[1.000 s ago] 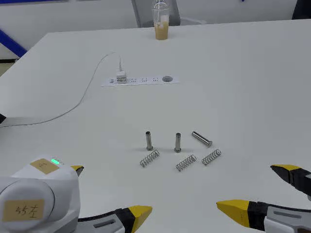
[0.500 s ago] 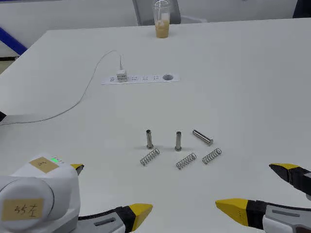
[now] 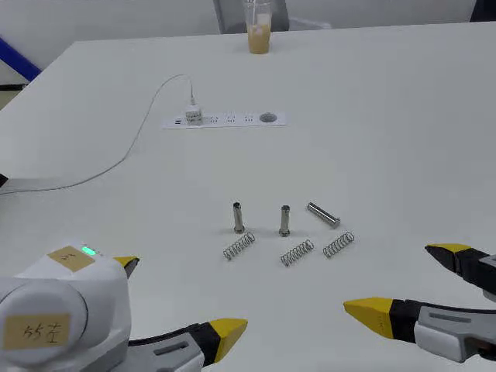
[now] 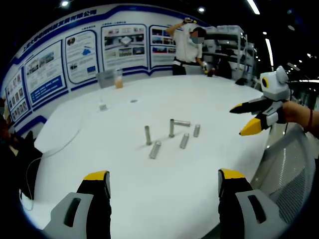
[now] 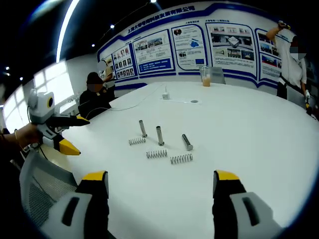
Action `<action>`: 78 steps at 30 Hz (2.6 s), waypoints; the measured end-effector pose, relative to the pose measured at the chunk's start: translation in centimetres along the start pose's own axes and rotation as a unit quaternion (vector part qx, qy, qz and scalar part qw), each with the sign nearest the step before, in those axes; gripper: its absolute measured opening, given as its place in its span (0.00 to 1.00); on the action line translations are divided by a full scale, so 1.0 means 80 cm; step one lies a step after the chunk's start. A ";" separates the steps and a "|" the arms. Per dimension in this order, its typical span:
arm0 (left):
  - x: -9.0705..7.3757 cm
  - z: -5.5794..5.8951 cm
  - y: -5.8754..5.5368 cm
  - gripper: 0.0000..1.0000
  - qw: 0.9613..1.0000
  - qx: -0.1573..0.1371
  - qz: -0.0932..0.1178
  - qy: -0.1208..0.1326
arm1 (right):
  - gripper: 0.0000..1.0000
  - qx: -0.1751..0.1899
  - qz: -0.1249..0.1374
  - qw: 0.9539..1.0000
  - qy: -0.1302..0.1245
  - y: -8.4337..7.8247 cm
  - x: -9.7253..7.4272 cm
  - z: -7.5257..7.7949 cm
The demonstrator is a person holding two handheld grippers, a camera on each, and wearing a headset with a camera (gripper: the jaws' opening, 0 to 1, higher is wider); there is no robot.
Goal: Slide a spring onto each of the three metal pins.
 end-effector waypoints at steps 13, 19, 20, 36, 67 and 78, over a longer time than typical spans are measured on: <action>0.005 -0.002 0.003 0.90 1.000 -0.001 0.005 0.002 | 0.80 -0.012 0.003 1.000 0.003 0.020 0.028 0.017; 0.007 -0.002 0.003 0.89 1.000 -0.002 0.011 0.002 | 0.75 -0.010 0.005 1.000 0.008 0.026 0.044 0.022; 0.007 -0.002 0.003 0.88 1.000 -0.003 0.011 0.002 | 0.75 -0.009 0.004 1.000 0.009 0.027 0.046 0.023; 0.016 0.000 0.006 0.88 1.000 -0.006 0.021 -0.008 | 0.61 -0.005 -0.004 1.000 0.012 0.044 0.092 0.045; 0.035 0.006 0.010 0.86 0.999 -0.010 0.032 -0.031 | 0.31 -0.024 -0.028 0.999 0.023 0.040 0.191 0.074; 0.036 0.004 0.006 0.85 0.999 -0.016 0.027 -0.031 | 0.25 -0.036 -0.036 0.999 0.018 0.035 0.220 0.075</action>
Point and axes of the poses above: the centre of the closed fingertips' face, and the gripper's own axes: x roughly forward along the fingers, z roughly to its right, y roughly out of its top, the point moved 2 cm from there along -x, roughly backward along the fingers
